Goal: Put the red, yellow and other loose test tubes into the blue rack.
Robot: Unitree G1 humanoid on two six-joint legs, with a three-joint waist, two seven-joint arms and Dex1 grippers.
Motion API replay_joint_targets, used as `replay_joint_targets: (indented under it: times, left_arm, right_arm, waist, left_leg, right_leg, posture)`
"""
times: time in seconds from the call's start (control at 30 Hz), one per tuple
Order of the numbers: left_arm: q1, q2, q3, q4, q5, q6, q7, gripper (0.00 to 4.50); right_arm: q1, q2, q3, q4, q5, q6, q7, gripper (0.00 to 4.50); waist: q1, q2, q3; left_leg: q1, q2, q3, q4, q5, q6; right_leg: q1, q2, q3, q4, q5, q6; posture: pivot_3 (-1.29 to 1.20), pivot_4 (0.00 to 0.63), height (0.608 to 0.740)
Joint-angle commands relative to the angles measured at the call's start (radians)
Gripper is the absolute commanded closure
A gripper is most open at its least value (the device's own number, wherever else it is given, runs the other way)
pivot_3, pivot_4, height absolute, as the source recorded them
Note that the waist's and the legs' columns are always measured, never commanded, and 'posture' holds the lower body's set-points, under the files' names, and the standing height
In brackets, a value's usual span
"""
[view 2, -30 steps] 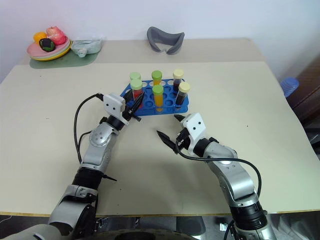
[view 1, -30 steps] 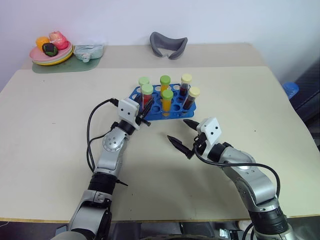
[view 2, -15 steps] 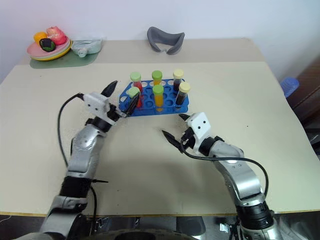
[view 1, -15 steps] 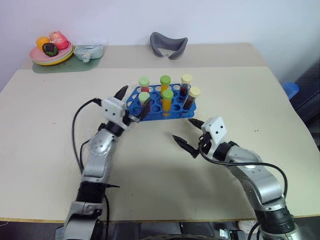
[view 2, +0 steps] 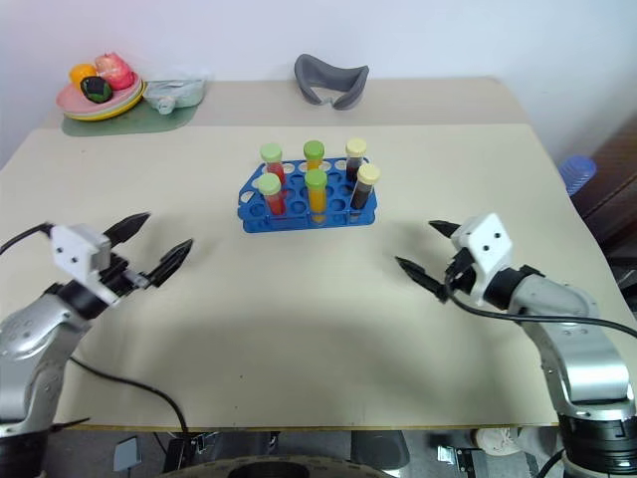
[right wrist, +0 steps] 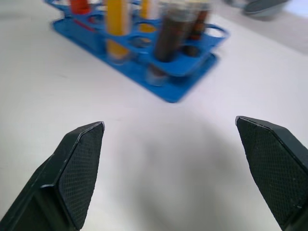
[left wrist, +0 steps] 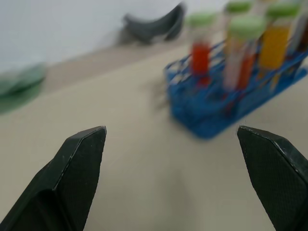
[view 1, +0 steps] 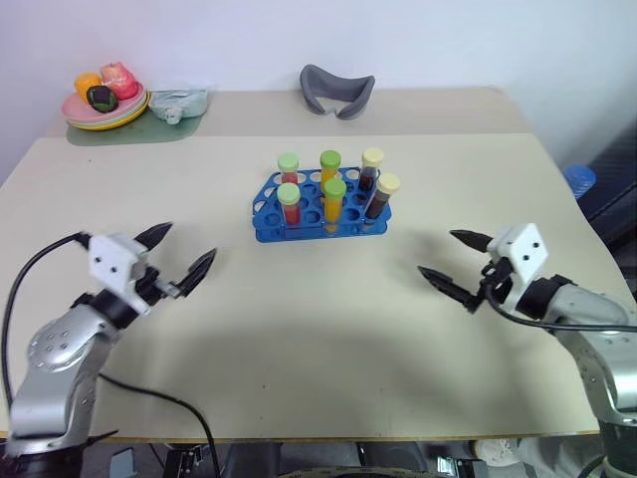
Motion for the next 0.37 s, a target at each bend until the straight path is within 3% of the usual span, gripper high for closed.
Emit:
replay_joint_targets:
  times: [0.03, 0.37]
  left_arm:
    - [0.025, -0.004, 0.053, -0.006, 0.015, -0.039, 0.005, 0.07]
    - [0.1, -0.057, 0.057, -0.069, 0.036, -0.034, 0.055, 0.07]
  right_arm:
    - [-0.028, -0.015, -0.027, 0.055, 0.002, -0.053, 0.026, 0.0]
    - [-0.091, 0.025, 0.056, 0.133, -0.036, -0.105, 0.02, 0.0]
  waist:
    - [0.0, 0.0, 0.0]
    - [-0.002, 0.0, 0.0]
  left_leg:
    - [0.0, 0.0, 0.0, 0.0, 0.0, 0.0]
    - [0.0, 0.0, 0.0, 0.0, 0.0, 0.0]
  right_leg:
    - [0.0, 0.0, 0.0, 0.0, 0.0, 0.0]
    - [0.0, 0.0, 0.0, 0.0, 0.0, 0.0]
  posture:
    - [0.0, 0.15, 0.74]
    - [0.0, 0.15, 0.74]
